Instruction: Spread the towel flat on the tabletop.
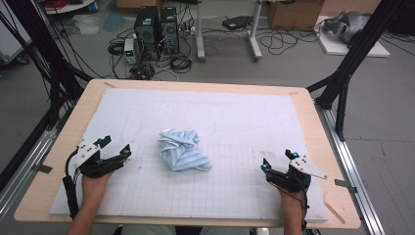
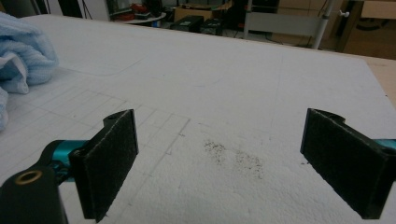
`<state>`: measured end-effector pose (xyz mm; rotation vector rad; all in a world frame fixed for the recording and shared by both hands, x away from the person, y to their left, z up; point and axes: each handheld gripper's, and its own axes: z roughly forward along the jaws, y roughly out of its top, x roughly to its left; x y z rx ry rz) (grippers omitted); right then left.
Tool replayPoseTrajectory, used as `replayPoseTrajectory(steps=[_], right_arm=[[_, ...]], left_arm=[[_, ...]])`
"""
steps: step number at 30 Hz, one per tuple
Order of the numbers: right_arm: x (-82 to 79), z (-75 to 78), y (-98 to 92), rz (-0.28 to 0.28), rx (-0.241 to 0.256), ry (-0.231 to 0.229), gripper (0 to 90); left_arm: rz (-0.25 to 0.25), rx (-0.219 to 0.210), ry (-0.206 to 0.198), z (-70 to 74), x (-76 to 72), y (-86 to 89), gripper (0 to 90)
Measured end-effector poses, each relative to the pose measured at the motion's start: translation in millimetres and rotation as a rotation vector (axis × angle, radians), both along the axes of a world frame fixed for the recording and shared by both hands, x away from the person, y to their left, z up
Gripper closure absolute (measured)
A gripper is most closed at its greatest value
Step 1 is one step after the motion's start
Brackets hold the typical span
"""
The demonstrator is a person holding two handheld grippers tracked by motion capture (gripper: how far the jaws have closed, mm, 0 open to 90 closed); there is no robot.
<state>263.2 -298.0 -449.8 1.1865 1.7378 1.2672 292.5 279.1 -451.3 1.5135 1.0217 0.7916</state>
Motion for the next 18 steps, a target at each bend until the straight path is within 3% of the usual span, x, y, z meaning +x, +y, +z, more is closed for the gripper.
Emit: replayPoseTrajectory(steps=[14, 18], right_arm=[[-1.5, 0.2, -0.1, 0.007, 0.001, -0.012, 10.3], [-1.4, 0.7, -2.0, 0.02, 0.022, -0.01, 10.3]], left_arm=[[0.004, 0.001, 0.002, 0.1, 0.7, -0.3, 18.1], [0.006, 0.001, 0.014, 0.4, 1.6, 0.4, 18.1]])
